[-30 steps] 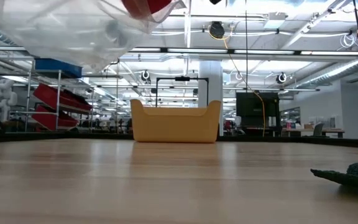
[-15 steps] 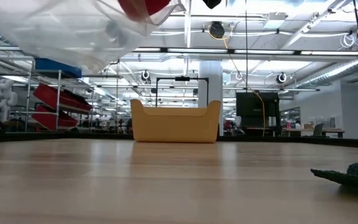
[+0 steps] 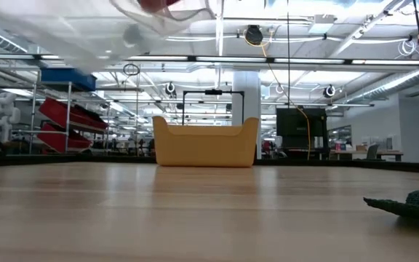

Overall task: Roll bandage
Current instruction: Put the rolled red bandage into the transparent zip bag

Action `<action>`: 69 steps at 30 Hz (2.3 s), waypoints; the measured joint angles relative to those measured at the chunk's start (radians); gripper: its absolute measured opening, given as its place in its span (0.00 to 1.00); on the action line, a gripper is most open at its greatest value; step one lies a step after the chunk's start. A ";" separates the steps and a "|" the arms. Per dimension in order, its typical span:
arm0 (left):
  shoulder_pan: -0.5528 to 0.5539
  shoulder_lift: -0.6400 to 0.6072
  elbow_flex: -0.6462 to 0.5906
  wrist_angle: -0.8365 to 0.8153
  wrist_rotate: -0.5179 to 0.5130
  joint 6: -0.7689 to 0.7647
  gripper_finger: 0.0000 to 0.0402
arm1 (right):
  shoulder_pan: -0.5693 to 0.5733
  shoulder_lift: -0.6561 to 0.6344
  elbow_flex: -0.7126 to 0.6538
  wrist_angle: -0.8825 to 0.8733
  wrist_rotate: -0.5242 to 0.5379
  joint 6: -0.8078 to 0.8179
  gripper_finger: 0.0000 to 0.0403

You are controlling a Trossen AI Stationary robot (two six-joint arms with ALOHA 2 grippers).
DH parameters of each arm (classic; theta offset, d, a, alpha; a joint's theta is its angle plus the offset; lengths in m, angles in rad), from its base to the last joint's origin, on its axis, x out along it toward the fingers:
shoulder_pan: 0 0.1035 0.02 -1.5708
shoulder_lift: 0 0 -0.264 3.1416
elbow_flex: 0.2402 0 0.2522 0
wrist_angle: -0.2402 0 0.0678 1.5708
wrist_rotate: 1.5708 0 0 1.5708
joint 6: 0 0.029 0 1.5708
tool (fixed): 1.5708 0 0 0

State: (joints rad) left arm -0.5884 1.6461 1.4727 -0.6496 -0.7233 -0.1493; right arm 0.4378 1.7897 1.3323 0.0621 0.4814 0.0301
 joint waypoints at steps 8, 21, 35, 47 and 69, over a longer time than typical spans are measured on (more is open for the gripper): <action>-0.035 0.005 0.000 0.008 0.000 0.008 0.00 | -0.064 -0.002 0.006 -0.115 0.026 0.172 0.09; -0.063 0.004 0.007 0.069 -0.030 0.104 0.00 | -0.052 -0.002 0.006 -0.035 0.025 0.098 0.09; -0.067 0.004 0.009 0.064 -0.055 0.103 0.00 | -0.068 -0.002 0.005 -0.005 0.010 0.143 0.43; -0.069 0.004 0.010 0.067 -0.074 0.107 0.00 | 0.040 -0.142 0.005 -0.151 -0.040 0.042 0.55; -0.082 0.003 0.031 0.057 -0.084 0.157 0.00 | 0.155 -0.181 0.005 -0.376 0.042 -0.161 0.46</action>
State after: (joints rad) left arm -0.6704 1.6489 1.5040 -0.5923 -0.8078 0.0078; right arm 0.5932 1.6085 1.3373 -0.3135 0.5233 -0.1309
